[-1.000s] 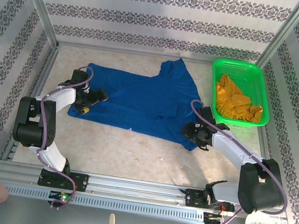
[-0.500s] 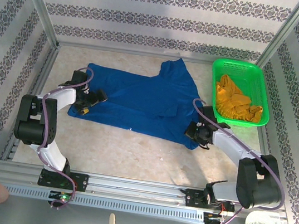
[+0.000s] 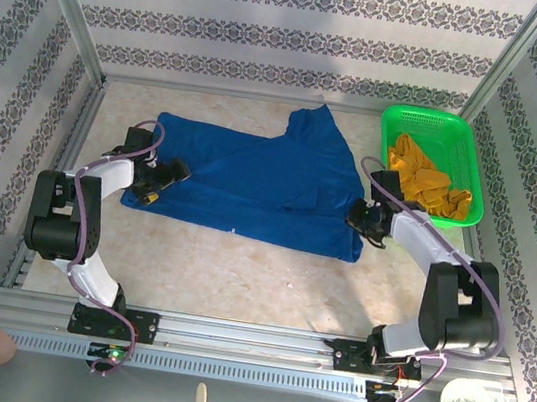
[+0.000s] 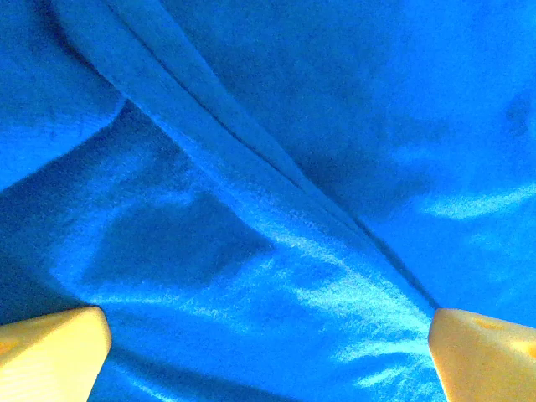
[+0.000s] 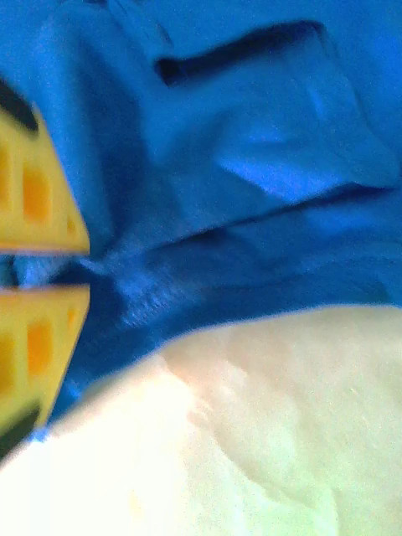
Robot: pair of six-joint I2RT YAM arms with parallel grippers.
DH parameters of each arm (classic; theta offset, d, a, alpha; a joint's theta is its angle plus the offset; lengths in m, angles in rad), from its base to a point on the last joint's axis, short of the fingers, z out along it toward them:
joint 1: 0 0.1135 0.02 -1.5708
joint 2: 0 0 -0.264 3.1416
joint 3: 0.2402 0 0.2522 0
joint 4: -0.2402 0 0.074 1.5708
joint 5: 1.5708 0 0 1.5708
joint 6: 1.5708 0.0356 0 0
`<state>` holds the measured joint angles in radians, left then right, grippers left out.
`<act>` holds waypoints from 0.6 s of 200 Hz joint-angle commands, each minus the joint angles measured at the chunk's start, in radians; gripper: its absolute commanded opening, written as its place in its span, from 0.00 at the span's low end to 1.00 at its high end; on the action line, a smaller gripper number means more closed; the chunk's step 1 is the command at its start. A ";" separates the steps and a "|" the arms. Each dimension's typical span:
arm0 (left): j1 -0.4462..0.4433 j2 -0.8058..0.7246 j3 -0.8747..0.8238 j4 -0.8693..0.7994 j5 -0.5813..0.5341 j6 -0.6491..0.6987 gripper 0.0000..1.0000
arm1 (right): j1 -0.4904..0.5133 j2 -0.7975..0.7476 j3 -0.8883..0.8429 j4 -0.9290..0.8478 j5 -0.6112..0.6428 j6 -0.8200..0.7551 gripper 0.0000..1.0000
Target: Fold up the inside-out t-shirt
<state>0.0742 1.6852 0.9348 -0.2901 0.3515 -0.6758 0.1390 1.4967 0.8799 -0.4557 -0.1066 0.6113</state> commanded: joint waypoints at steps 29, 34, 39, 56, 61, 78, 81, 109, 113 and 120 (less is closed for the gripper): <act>0.021 -0.009 0.013 -0.066 0.011 0.031 1.00 | -0.011 -0.118 0.006 -0.097 0.072 -0.035 0.57; 0.020 -0.025 0.023 -0.077 0.020 0.032 1.00 | -0.011 -0.146 -0.012 -0.098 0.061 -0.027 0.57; 0.022 -0.042 0.031 -0.089 0.028 0.032 1.00 | -0.010 -0.172 -0.029 -0.098 0.052 -0.017 0.58; 0.021 -0.094 0.060 -0.123 0.065 0.032 1.00 | -0.007 -0.257 -0.110 -0.081 0.025 0.019 0.60; 0.021 -0.105 0.065 -0.132 0.072 0.031 1.00 | -0.004 -0.273 -0.131 -0.075 0.021 0.030 0.60; 0.021 -0.114 0.075 -0.131 0.099 0.024 1.00 | 0.010 -0.293 -0.201 -0.036 0.002 0.063 0.60; 0.021 -0.112 0.076 -0.129 0.103 0.023 1.00 | 0.013 -0.290 -0.211 -0.029 0.001 0.069 0.60; 0.020 -0.048 0.073 -0.087 0.122 -0.001 1.00 | 0.060 -0.203 -0.220 0.024 0.007 0.091 0.60; 0.019 -0.039 0.069 -0.080 0.120 -0.003 1.00 | 0.069 -0.190 -0.214 0.026 0.014 0.092 0.60; 0.019 -0.023 0.066 -0.071 0.105 -0.002 1.00 | 0.082 -0.161 -0.201 0.027 0.029 0.089 0.59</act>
<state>0.0864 1.6054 1.0058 -0.3702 0.4458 -0.6659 0.1810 1.2697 0.6647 -0.4763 -0.0948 0.6701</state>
